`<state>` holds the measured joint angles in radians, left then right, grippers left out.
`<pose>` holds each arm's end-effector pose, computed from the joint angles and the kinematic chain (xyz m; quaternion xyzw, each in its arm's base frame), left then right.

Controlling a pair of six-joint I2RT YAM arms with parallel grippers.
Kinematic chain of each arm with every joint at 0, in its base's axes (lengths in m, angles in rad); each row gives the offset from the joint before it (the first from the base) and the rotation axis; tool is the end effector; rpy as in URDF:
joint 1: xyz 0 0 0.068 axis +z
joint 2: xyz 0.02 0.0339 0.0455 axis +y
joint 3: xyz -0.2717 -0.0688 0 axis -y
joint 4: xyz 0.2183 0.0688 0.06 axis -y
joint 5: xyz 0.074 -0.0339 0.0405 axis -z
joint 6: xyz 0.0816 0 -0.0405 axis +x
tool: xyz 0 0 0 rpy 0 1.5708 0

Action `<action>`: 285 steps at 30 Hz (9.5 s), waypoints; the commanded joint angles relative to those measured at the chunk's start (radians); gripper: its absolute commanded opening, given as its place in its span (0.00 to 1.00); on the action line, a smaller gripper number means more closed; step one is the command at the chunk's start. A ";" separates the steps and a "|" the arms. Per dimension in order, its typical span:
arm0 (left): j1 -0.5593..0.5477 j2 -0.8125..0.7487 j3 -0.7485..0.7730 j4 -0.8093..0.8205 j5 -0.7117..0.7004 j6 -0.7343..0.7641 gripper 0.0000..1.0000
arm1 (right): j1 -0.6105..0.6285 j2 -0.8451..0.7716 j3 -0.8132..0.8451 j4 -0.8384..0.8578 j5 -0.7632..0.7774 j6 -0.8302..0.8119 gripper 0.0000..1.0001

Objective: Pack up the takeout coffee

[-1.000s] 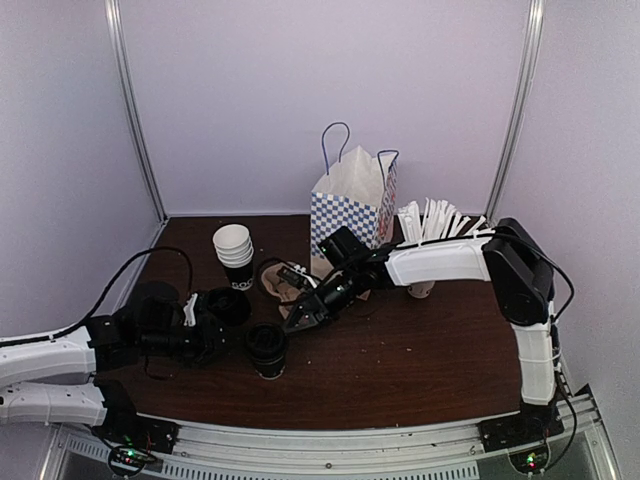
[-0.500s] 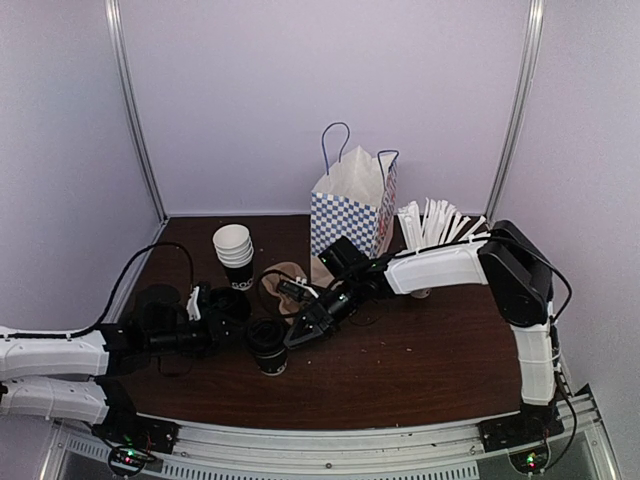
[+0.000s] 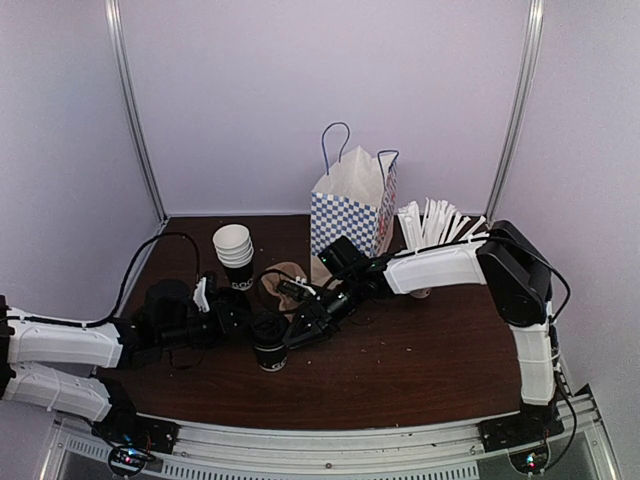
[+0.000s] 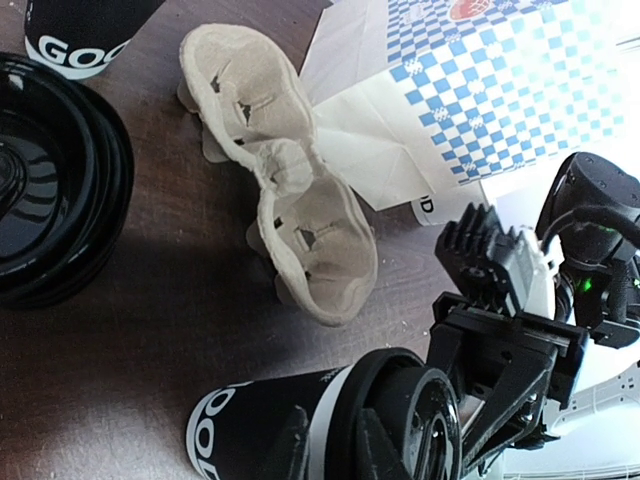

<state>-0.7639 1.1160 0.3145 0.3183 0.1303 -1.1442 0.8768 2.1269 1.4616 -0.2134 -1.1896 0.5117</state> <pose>0.1608 -0.1687 0.1705 -0.1283 0.8449 -0.4534 0.2532 0.2224 0.3858 0.1764 0.3283 -0.7317 -0.5849 0.1214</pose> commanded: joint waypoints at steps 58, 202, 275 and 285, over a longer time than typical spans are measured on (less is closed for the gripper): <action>-0.136 -0.160 0.252 -0.713 -0.270 0.281 0.12 | 0.048 0.063 0.166 -0.153 0.246 -0.127 0.25; -0.907 -0.384 0.429 -1.764 -0.705 -0.400 0.68 | 0.363 -0.252 0.010 -0.342 0.780 -0.797 0.62; -0.903 -0.410 0.486 -1.729 -0.870 -0.278 0.68 | 0.157 -0.268 0.130 -0.523 0.377 -0.424 0.24; -0.786 -0.356 0.551 -1.721 -0.854 -0.196 0.72 | -0.098 -0.438 0.000 -0.730 0.220 -0.417 0.26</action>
<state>-1.6150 0.7261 0.8211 -1.4364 -0.7158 -1.4158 0.8589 1.7424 1.5024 -0.8051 -0.8539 0.0940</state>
